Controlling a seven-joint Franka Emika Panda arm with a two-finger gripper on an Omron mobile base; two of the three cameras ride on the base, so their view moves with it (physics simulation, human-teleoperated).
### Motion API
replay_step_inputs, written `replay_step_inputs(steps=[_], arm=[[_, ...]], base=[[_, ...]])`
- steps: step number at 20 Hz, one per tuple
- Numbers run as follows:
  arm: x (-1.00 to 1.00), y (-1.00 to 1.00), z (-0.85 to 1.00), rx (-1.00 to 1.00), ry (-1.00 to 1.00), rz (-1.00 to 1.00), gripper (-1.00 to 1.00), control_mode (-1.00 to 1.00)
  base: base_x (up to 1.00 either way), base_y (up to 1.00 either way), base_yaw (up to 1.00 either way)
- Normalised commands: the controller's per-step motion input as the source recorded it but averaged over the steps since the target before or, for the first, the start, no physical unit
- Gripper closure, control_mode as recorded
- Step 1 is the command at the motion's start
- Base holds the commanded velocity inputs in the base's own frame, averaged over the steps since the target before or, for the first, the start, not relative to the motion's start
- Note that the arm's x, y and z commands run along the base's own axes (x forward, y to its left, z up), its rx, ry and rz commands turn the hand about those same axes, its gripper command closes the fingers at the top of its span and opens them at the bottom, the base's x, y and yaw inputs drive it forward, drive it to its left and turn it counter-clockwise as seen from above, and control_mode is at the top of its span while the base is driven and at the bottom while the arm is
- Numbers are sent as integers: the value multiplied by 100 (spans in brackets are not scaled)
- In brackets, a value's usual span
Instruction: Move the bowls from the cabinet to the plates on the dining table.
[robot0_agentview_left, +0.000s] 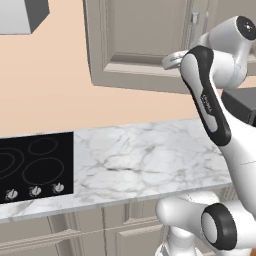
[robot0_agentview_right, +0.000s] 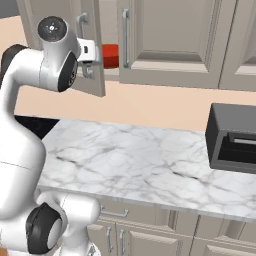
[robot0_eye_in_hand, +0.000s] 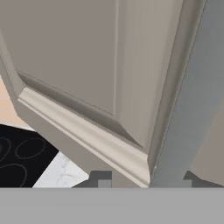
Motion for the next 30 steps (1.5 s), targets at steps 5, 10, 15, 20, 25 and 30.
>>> replay_step_inputs(steps=[5, 10, 15, 20, 25, 30], arm=[[-29, 51, -21, 0, 0, 0, 100, -100], [-4, 58, -26, 0, 0, 0, 100, -100], [0, 61, -21, 0, 4, 0, 100, -100], [-27, 69, -13, 0, 2, 0, 100, -100], [-62, 71, -4, 0, 0, 0, 100, -100], [-49, 64, -6, 0, 0, 0, 100, -100]], base=[[0, 0, 0], [0, 0, 0], [0, 0, 0], [0, 0, 0], [0, 0, 0], [0, 0, 0]])
